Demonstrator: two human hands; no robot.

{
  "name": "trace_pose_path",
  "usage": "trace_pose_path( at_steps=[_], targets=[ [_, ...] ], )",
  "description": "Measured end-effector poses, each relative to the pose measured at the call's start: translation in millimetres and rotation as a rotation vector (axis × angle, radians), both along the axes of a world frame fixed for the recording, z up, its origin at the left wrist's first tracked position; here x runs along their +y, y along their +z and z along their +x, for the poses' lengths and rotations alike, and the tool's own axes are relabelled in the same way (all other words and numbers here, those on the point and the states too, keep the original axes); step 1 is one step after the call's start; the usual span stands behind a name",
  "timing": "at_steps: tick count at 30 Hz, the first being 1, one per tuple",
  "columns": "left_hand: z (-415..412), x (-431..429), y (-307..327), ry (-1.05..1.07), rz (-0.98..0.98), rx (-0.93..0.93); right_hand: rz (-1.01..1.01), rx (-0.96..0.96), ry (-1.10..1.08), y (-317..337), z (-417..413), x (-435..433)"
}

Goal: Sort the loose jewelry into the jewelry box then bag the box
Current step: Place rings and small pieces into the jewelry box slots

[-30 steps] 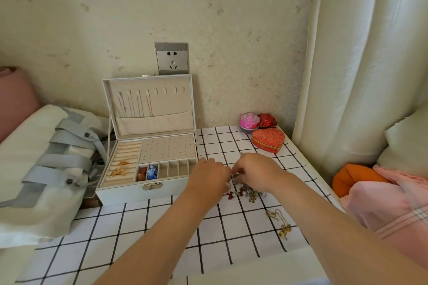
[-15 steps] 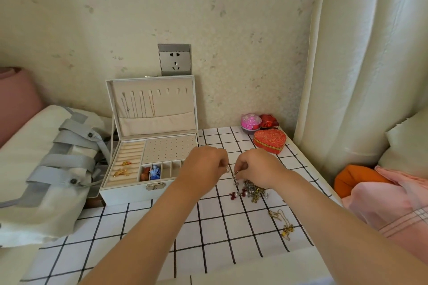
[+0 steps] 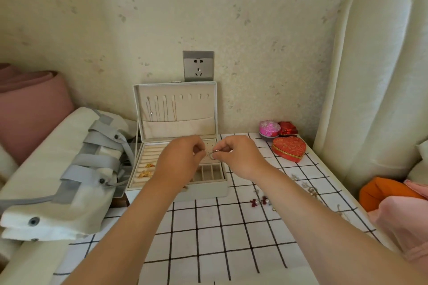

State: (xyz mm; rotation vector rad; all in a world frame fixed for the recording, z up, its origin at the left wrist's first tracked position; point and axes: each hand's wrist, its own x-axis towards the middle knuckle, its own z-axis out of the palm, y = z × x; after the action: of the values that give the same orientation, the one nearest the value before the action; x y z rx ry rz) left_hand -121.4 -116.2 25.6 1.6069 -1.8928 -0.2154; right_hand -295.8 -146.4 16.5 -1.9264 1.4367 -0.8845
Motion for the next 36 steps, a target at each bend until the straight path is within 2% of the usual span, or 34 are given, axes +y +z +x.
trace_pose_path(
  at_steps=[10,18,24,30,36],
  targets=[
    [82.4,3.0,-6.9,0.169,0.034,0.033,-0.01,0.049,0.021,-10.3,69.7,-12.8],
    [110.7,9.1,-13.2,0.169,0.034,0.019,0.009,0.103,0.074,-21.2,110.8,-17.8],
    [127.5,16.6,-15.5,0.17,0.047,0.033,0.0,0.209,0.072,-22.2,118.5,-20.3],
    [133.7,20.0,-14.0,0.154,0.05,0.078,0.014,0.12,0.038,-21.2,115.8,-22.3],
    [132.1,19.4,-12.9,0.138,0.058,0.128,-0.05,0.181,-0.05,-20.3,111.2,-26.0]
  ],
)
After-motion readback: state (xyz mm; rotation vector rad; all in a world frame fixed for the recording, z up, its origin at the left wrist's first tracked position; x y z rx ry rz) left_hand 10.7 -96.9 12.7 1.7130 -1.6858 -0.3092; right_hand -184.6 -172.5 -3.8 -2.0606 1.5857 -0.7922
